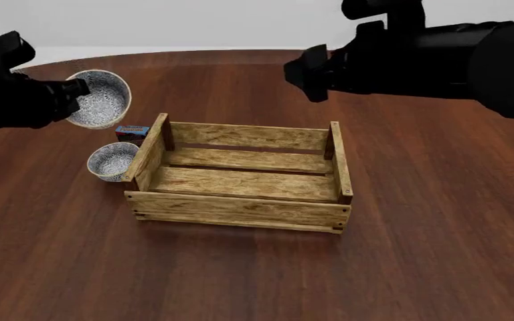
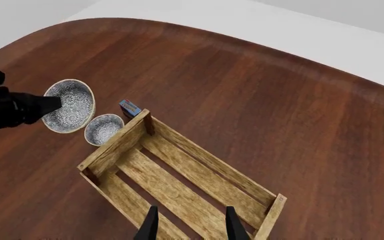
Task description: Stack the right bowl on the left bowl and place them in the tray.
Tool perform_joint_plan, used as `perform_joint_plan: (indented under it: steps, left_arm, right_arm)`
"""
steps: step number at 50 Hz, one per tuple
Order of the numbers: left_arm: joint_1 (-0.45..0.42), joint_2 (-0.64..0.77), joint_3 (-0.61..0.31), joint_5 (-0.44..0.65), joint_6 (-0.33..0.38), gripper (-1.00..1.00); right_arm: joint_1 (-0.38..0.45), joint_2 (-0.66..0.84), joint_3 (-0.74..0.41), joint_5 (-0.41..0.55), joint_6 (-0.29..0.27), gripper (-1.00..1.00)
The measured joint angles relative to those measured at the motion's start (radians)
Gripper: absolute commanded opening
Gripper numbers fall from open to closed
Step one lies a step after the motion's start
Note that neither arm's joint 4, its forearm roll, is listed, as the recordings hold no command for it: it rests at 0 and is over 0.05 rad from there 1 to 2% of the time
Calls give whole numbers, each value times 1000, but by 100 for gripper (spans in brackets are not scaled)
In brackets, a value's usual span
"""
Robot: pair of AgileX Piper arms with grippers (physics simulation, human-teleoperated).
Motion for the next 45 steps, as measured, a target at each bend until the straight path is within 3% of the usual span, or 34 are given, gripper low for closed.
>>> perform_joint_plan:
  steps: [45]
  left_arm:
    - [46,199,35,-140,-49,-100]
  right_arm:
    - [0,0,4,-7,5,100]
